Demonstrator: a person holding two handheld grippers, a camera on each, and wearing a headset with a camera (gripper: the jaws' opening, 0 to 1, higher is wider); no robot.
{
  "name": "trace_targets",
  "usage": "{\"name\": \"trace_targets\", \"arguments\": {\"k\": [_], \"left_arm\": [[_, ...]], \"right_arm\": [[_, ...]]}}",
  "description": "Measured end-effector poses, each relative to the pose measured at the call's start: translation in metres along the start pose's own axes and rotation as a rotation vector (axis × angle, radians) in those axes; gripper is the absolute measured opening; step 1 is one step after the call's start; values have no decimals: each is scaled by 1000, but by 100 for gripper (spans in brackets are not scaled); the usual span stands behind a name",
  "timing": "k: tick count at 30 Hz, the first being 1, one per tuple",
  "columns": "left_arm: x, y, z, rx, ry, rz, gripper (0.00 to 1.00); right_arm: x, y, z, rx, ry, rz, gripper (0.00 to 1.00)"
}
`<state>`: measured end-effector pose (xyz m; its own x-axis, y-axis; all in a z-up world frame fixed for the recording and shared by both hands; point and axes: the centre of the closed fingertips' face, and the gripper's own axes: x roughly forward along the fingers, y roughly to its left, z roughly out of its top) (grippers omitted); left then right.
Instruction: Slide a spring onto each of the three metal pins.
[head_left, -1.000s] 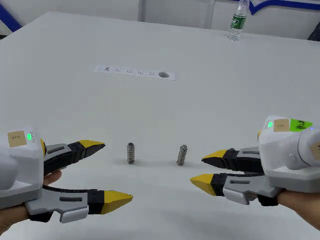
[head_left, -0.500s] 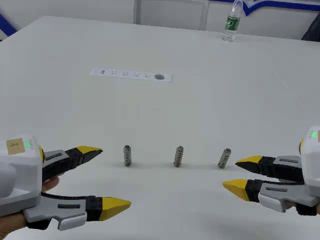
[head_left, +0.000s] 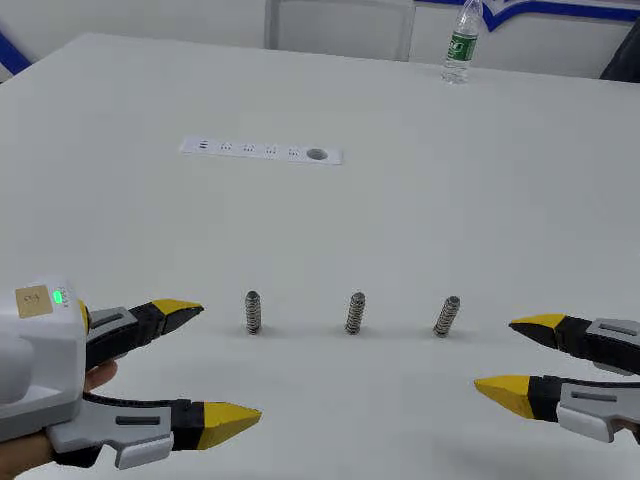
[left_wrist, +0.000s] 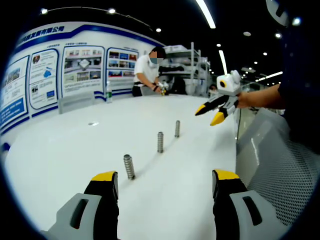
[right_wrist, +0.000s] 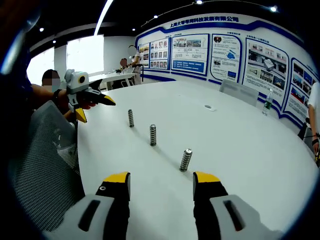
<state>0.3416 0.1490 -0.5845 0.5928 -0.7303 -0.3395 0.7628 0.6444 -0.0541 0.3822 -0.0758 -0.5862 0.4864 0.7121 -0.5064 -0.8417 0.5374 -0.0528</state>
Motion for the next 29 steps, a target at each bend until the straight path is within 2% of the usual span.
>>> {"name": "trace_targets", "arguments": {"k": [7,14,29], "left_arm": [[0,2,-2,-6,-1,3,79],[-1,2,-4,-11,1,8,79],[-1,8,-7,-14,6,18,80]], "right_arm": [[-1,1,-1,-15,-35,9,62],[0,1,-6,-7,-46,15,73],[2,-4,-4,-3,-72,21,79]]}}
